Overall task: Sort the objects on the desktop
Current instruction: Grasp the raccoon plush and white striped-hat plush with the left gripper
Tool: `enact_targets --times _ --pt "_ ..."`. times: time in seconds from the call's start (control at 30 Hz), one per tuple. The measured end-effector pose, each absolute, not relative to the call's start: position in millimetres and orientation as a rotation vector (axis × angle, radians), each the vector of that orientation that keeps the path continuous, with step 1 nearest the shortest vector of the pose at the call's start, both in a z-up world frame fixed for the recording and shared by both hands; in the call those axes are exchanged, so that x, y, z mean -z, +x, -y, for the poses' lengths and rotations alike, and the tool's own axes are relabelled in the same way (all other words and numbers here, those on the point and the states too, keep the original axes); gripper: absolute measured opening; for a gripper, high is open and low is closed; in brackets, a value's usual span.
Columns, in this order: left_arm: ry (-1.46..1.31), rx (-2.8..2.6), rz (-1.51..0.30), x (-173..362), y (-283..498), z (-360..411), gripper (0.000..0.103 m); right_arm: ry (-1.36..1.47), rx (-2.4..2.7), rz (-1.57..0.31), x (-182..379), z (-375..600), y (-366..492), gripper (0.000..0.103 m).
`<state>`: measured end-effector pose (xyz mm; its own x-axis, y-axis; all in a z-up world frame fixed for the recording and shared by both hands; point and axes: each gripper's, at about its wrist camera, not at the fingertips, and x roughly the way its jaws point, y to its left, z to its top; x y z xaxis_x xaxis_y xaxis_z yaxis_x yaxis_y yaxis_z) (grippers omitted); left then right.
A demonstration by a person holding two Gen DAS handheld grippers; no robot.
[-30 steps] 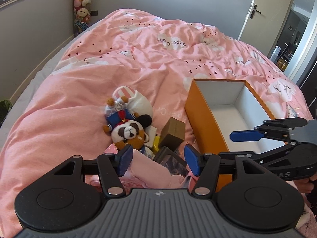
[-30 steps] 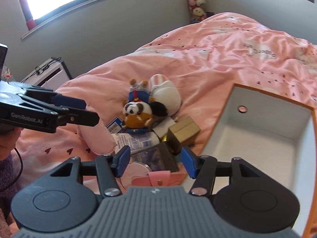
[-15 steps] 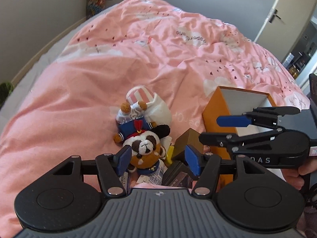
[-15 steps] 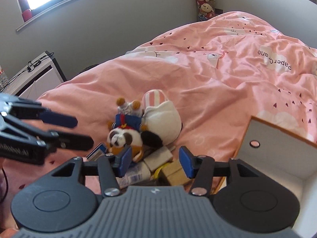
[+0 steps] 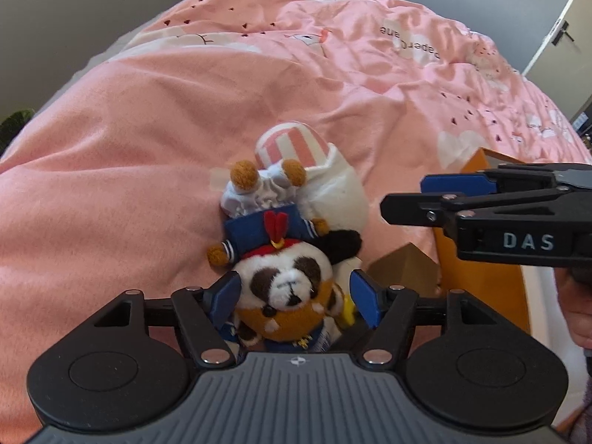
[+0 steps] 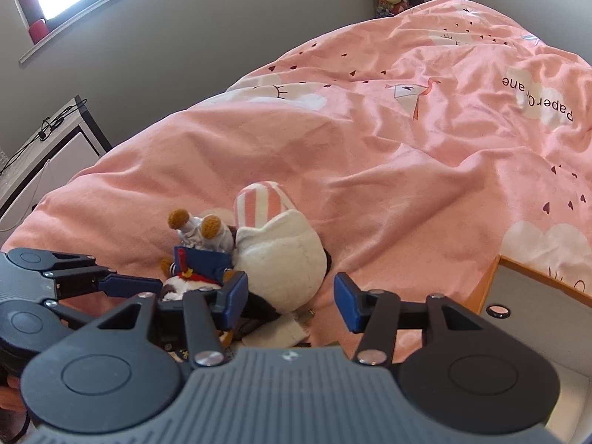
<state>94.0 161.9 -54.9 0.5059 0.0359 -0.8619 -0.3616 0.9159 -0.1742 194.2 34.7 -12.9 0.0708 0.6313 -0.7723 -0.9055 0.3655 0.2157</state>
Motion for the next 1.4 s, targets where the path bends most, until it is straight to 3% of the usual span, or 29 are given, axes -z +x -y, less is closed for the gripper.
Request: enact_targets --times 0.23,0.53,0.83,1.1,1.4 --pt "-0.313 -0.255 -1.074 74 106 -164 0.078 -0.356 -1.238 -0.940 22 -51 195 0.055" --pt "-0.353 -0.262 -1.063 69 94 -174 0.070 -0.405 -1.256 -0.952 39 -76 188 0.057" --pt "-0.348 -0.285 -1.048 62 87 -175 0.074 -0.486 -1.189 -0.930 66 -96 183 0.069" --pt "-0.357 -0.284 -1.009 54 79 -174 0.064 -0.400 -1.179 -0.939 56 -85 186 0.058" --pt "-0.301 -0.242 -0.886 15 72 -156 0.061 -0.200 -1.182 -0.863 1 -36 185 0.057"
